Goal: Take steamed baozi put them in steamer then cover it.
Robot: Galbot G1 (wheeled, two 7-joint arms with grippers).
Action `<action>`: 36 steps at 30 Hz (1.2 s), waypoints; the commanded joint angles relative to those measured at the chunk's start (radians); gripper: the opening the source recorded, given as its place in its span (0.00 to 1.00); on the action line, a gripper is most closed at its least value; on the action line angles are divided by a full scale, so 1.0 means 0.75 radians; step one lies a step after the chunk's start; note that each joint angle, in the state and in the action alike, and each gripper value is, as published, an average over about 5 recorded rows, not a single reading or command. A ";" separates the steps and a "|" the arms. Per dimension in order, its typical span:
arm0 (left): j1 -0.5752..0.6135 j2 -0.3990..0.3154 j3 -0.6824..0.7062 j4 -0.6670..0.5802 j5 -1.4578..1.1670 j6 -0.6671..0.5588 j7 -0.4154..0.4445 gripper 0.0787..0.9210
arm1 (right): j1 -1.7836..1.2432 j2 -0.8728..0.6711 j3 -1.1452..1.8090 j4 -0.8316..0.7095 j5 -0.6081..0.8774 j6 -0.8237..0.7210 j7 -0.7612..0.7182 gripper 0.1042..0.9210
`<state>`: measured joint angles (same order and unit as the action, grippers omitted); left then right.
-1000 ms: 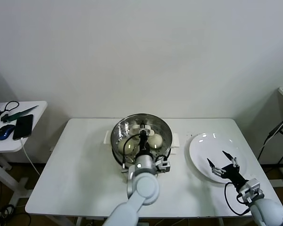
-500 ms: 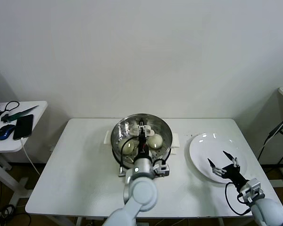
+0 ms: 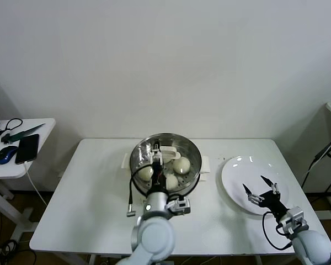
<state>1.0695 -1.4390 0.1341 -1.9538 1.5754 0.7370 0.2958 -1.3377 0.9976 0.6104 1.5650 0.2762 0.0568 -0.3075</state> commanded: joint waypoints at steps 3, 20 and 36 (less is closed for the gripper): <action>0.169 0.087 -0.140 -0.240 -0.235 -0.043 -0.131 0.88 | 0.007 0.003 -0.003 0.003 -0.003 -0.021 0.015 0.88; 0.541 0.084 -0.817 -0.340 -1.531 -0.604 -0.482 0.88 | -0.022 0.047 0.013 0.035 -0.002 -0.018 -0.006 0.88; 0.757 0.004 -0.973 -0.060 -2.122 -0.989 -0.652 0.88 | -0.111 0.139 0.083 0.082 0.095 0.037 -0.039 0.88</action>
<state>1.5230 -1.4156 -0.4839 -2.0945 0.3531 0.1950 -0.1028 -1.3885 1.0695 0.6507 1.6094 0.2849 0.0709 -0.3314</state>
